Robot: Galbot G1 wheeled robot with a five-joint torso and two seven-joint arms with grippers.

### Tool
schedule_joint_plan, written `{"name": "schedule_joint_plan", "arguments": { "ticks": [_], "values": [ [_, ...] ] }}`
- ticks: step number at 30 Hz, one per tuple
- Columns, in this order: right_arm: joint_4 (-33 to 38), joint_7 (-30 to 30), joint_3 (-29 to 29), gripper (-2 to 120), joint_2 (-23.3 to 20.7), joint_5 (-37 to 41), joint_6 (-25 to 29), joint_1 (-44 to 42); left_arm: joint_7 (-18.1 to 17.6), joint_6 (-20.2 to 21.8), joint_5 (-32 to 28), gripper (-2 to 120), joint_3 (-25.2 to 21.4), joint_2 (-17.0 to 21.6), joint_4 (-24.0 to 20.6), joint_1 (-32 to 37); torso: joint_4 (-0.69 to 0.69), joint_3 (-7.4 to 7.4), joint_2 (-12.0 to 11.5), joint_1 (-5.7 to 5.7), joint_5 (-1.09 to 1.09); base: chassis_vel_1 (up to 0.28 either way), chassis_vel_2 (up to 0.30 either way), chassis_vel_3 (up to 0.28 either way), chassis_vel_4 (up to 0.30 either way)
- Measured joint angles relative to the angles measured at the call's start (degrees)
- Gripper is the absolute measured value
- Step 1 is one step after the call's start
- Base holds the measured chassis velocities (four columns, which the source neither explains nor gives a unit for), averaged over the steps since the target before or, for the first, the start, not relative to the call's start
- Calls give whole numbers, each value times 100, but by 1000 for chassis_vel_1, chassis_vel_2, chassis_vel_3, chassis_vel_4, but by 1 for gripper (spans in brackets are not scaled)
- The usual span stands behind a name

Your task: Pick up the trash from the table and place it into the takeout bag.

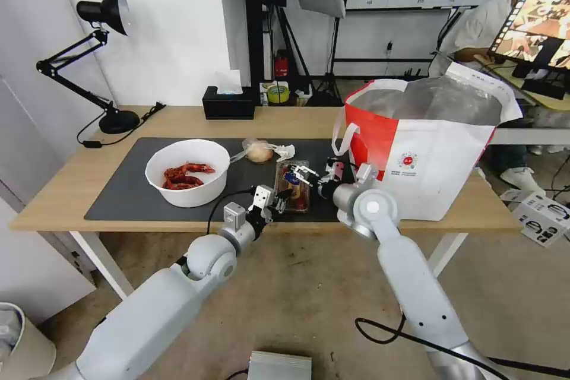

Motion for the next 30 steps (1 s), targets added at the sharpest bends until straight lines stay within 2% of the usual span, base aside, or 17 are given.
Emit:
{"name": "schedule_joint_plan", "arguments": {
  "ticks": [8,19,22,24,26,27,30],
  "values": [
    [-100,277,-127,100,115,94,-145,130,-6,-13,-16,0,40,-19,21,-58,0,0,0,0,0,0,0,0,0],
    [-273,348,-168,98,163,143,-212,277,-8,-42,-30,0,50,-9,16,-70,0,0,0,0,0,0,0,0,0],
    [-356,370,-186,84,166,178,-296,341,-8,-58,-33,0,55,-4,-11,-66,0,0,0,0,0,0,0,0,0],
    [-360,376,-194,81,167,185,-324,350,-8,-61,-34,0,57,-3,-18,-66,0,0,0,0,0,0,0,0,0],
    [-361,428,-208,69,172,192,-402,359,-17,-66,-37,0,63,-3,-36,-67,0,0,0,0,0,0,0,0,0],
    [-361,428,-208,69,172,192,-402,359,-17,-66,-37,0,63,-3,-36,-67,0,0,0,0,0,0,0,0,0],
    [-355,518,-221,54,168,191,-489,360,-109,-77,-71,0,87,5,-77,-72,0,0,0,0,0,0,0,0,0]
  ]
}}
